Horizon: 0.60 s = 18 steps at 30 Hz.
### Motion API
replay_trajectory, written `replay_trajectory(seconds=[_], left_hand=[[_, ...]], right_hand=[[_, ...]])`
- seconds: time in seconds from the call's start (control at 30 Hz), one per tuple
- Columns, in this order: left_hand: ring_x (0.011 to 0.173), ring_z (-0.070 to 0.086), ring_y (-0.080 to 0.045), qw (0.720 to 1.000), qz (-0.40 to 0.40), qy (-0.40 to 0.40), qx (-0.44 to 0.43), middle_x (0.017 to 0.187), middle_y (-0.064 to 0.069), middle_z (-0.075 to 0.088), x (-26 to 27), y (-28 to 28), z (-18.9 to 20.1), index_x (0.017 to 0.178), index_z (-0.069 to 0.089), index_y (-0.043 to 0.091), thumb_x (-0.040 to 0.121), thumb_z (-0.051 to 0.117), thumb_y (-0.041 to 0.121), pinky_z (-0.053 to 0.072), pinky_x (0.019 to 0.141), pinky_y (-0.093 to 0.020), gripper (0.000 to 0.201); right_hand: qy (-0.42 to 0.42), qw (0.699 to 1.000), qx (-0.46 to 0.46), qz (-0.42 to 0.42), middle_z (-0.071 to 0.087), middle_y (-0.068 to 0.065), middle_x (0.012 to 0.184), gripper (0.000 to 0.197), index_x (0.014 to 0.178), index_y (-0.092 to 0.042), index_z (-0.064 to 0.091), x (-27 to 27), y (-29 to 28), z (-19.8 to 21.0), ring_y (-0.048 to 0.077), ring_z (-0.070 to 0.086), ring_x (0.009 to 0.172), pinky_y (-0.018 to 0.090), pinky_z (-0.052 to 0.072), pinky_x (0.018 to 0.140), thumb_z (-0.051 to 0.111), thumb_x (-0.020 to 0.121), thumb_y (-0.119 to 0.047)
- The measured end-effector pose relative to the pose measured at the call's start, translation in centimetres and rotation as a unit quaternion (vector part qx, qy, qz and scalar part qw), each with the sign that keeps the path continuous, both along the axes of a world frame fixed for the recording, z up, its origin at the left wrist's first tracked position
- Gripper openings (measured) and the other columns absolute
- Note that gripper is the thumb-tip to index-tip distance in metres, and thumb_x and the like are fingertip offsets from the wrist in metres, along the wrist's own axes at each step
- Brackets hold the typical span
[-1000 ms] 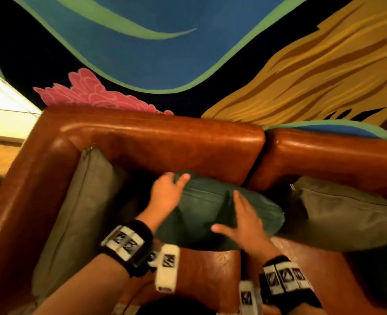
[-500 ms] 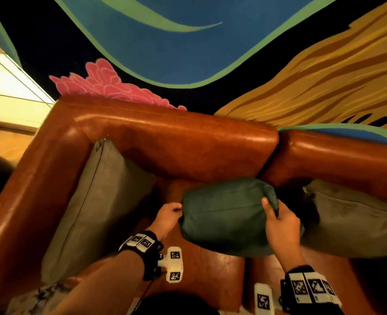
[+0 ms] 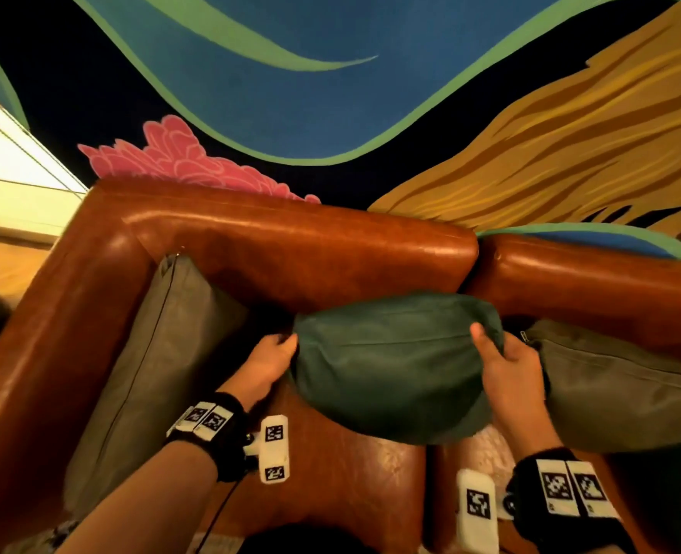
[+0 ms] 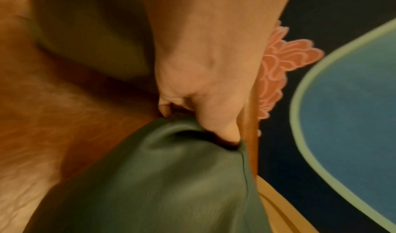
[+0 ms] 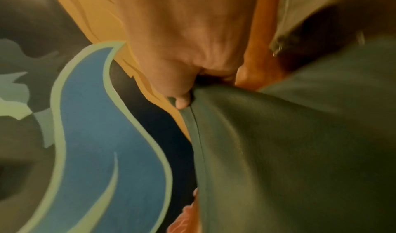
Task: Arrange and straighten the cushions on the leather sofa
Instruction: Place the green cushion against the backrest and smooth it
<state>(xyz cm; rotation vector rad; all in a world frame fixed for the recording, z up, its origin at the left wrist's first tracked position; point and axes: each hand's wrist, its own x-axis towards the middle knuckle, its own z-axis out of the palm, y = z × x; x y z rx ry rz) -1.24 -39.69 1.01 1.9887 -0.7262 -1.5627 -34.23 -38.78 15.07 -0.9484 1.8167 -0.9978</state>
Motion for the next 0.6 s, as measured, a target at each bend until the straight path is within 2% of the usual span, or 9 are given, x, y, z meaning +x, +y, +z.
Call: replay_trajectory(seconds=[0.03,0.07,0.17,0.23,0.3,0.4,0.5,0.53,0.6], left_hand=[[0.092,0.070,-0.026,0.999,0.015,-0.023,-0.028,0.103,-0.014,0.075,0.6,-0.4,0.5,0.105,0.070,0.008,0.076,0.062,0.053,0.056,0.080,-0.039,0.053],[0.090,0.068,-0.026,0.997,0.020,-0.054,-0.053,0.103,-0.016,0.074,0.9,-0.9,1.5,0.102,0.070,0.007,0.083,0.060,0.047,0.053,0.078,-0.037,0.045],[0.094,0.064,-0.032,0.983,0.003,-0.135,-0.125,0.099,-0.019,0.070,1.1,-2.1,3.8,0.099,0.066,0.002,0.098,0.053,0.036,0.049,0.081,-0.040,0.036],[0.084,0.063,-0.030,0.971,-0.033,-0.177,-0.157,0.087,-0.017,0.069,0.3,-2.4,5.1,0.087,0.063,0.001,0.096,0.058,0.044,0.047,0.079,-0.041,0.044],[0.076,0.061,-0.025,0.964,-0.064,-0.202,-0.163,0.079,-0.011,0.067,0.2,-2.6,6.0,0.081,0.061,0.003,0.089,0.066,0.049,0.046,0.072,-0.038,0.046],[0.082,0.060,-0.021,0.949,-0.121,-0.247,-0.152,0.087,-0.007,0.067,1.9,-2.9,6.9,0.095,0.064,0.004,0.090,0.070,0.026,0.041,0.071,-0.030,0.024],[0.092,0.063,-0.026,0.954,-0.132,-0.234,-0.134,0.100,-0.013,0.070,3.1,-2.6,6.8,0.105,0.067,0.004,0.090,0.064,0.009,0.044,0.076,-0.030,0.015],[0.094,0.066,-0.029,0.964,-0.103,-0.209,-0.129,0.100,-0.014,0.071,2.9,-2.6,6.7,0.102,0.069,0.006,0.089,0.065,0.005,0.049,0.079,-0.033,0.014],[0.098,0.069,-0.039,0.987,-0.001,-0.103,-0.125,0.100,-0.021,0.073,1.5,-2.2,6.9,0.098,0.071,0.003,0.087,0.069,0.005,0.056,0.089,-0.048,0.011]], right_hand=[[0.057,0.998,0.015,0.008,0.079,0.000,0.097,0.036,0.100,-0.032,0.076,-1.2,-0.1,-0.8,0.021,0.074,0.096,0.048,0.058,0.092,0.065,0.085,-0.063],[0.093,0.995,0.034,0.011,0.078,0.001,0.097,0.035,0.099,-0.031,0.076,-2.0,0.0,-1.6,0.023,0.073,0.097,0.048,0.057,0.093,0.066,0.085,-0.062],[0.170,0.982,0.080,0.025,0.074,0.017,0.101,0.020,0.106,-0.010,0.072,-2.3,0.6,-4.3,0.035,0.068,0.100,0.039,0.052,0.088,0.066,0.096,-0.026],[0.169,0.978,0.121,0.007,0.071,0.022,0.099,0.017,0.103,-0.001,0.067,-1.3,1.2,-6.2,0.039,0.067,0.100,0.040,0.050,0.086,0.067,0.094,-0.016],[0.161,0.975,0.156,0.001,0.070,0.024,0.098,0.015,0.099,0.001,0.067,-0.6,1.6,-7.9,0.040,0.066,0.099,0.038,0.048,0.083,0.067,0.092,-0.013],[0.145,0.976,0.165,-0.008,0.070,0.020,0.091,0.014,0.093,-0.004,0.067,-0.4,2.1,-9.6,0.037,0.066,0.093,0.037,0.050,0.082,0.066,0.092,-0.018],[0.111,0.980,0.159,-0.046,0.072,0.014,0.086,0.020,0.093,-0.008,0.070,-0.4,2.1,-10.8,0.037,0.070,0.091,0.046,0.056,0.085,0.071,0.090,-0.028],[0.104,0.979,0.164,-0.067,0.071,0.015,0.089,0.022,0.097,-0.007,0.070,0.0,1.9,-10.7,0.038,0.069,0.095,0.045,0.056,0.086,0.071,0.090,-0.028],[0.113,0.980,0.145,-0.076,0.069,0.023,0.098,0.025,0.103,-0.004,0.064,1.7,1.4,-10.1,0.041,0.066,0.101,0.041,0.050,0.086,0.065,0.096,-0.027]])
